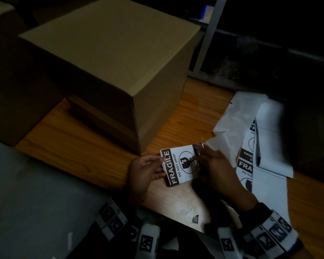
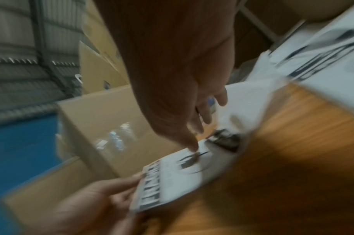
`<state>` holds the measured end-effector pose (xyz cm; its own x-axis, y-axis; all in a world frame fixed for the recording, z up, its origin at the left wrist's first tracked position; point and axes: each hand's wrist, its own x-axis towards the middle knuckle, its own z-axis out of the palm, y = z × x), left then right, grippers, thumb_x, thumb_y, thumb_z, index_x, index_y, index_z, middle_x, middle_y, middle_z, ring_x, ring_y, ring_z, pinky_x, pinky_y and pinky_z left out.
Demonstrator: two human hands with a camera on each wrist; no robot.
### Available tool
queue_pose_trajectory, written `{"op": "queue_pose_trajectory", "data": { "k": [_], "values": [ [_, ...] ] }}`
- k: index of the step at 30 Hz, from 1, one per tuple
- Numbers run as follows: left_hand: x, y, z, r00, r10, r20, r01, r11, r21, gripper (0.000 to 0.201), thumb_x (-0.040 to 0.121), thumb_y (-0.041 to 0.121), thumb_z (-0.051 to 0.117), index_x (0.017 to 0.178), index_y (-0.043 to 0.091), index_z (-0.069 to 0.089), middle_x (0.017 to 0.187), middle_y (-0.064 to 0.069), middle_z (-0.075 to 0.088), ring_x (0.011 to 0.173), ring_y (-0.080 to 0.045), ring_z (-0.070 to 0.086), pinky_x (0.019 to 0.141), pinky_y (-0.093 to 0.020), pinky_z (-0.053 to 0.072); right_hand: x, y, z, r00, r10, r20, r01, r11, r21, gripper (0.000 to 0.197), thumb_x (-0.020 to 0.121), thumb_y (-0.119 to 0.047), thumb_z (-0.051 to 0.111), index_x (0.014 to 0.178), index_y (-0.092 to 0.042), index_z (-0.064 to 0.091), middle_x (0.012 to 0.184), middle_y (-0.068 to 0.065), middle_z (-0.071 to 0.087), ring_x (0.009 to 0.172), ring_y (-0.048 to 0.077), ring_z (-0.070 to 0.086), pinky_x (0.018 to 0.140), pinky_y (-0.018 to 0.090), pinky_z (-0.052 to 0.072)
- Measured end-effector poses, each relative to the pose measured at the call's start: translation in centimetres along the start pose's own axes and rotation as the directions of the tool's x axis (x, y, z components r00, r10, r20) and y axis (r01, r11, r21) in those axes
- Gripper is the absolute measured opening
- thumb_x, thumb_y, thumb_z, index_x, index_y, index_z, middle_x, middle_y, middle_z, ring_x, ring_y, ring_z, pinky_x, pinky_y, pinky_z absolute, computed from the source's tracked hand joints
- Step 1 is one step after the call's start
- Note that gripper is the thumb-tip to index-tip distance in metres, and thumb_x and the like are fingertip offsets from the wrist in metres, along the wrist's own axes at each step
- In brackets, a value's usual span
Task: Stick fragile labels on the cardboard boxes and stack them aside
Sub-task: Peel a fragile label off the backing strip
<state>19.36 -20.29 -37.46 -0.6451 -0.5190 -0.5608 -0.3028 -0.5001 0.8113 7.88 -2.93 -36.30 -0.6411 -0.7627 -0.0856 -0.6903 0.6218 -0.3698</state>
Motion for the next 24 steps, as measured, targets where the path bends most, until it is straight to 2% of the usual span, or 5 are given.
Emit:
{"op": "queue_pose_trajectory", "data": {
  "k": [2,4,7,14,24],
  "values": [
    [-0.1,0.1,0.1,1.000,-0.014,0.011,0.014,0.999,-0.032,0.005,0.089,0.005,0.065,0.085,0.003,0.067,0.073,-0.010,0.072,0.061,-0.017,0.066,0.053,-0.023,0.052,0.2,-1.2,-0.2,0.988,0.010,-0.151,0.003,0.996,0.090,0.033,0.075,-0.009,0.077,0.107,-0.013,0.074,0.123,0.007,0.067,0.111,0.027,0.063,0.093,0.040,0.050],
    [-0.3,0.4,0.3,0.998,-0.033,0.050,0.038,0.995,-0.095,0.005,0.089,0.005,0.064,0.085,0.003,0.067,0.071,-0.009,0.071,0.058,-0.014,0.062,0.052,-0.021,0.050,0.5,-3.2,-0.7,0.961,0.066,-0.267,0.014,0.958,0.286,0.018,0.081,-0.004,0.074,0.098,-0.013,0.076,0.097,-0.002,0.071,0.086,0.012,0.067,0.075,0.024,0.052],
    [-0.6,0.9,0.7,0.990,-0.049,0.134,0.078,0.973,-0.218,0.009,0.090,0.002,0.060,0.084,0.002,0.067,0.072,-0.008,0.070,0.062,-0.014,0.063,0.053,-0.020,0.051,1.2,-5.1,-0.7,0.968,0.179,-0.174,-0.065,0.854,0.516,0.012,0.088,-0.010,0.070,0.095,-0.017,0.077,0.082,-0.019,0.067,0.080,-0.004,0.065,0.070,0.006,0.046],
    [-0.8,1.5,1.3,0.984,-0.054,0.171,0.110,0.934,-0.339,0.010,0.090,0.000,0.056,0.086,-0.001,0.066,0.076,-0.009,0.071,0.064,-0.013,0.066,0.052,-0.021,0.053,1.2,-5.9,-0.8,0.963,0.211,-0.170,-0.056,0.770,0.636,0.009,0.085,-0.014,0.074,0.090,-0.021,0.078,0.086,-0.009,0.073,0.081,0.001,0.068,0.074,0.016,0.053],
    [-0.9,2.0,1.9,0.984,-0.025,0.175,0.087,0.931,-0.354,0.014,0.090,-0.005,0.053,0.084,-0.004,0.066,0.074,-0.010,0.071,0.064,-0.014,0.067,0.055,-0.022,0.055,1.1,-5.6,-1.6,0.963,0.133,-0.233,0.013,0.845,0.535,0.012,0.082,-0.013,0.077,0.093,-0.019,0.078,0.089,-0.014,0.069,0.087,0.001,0.064,0.074,0.016,0.053]
  ]
}}
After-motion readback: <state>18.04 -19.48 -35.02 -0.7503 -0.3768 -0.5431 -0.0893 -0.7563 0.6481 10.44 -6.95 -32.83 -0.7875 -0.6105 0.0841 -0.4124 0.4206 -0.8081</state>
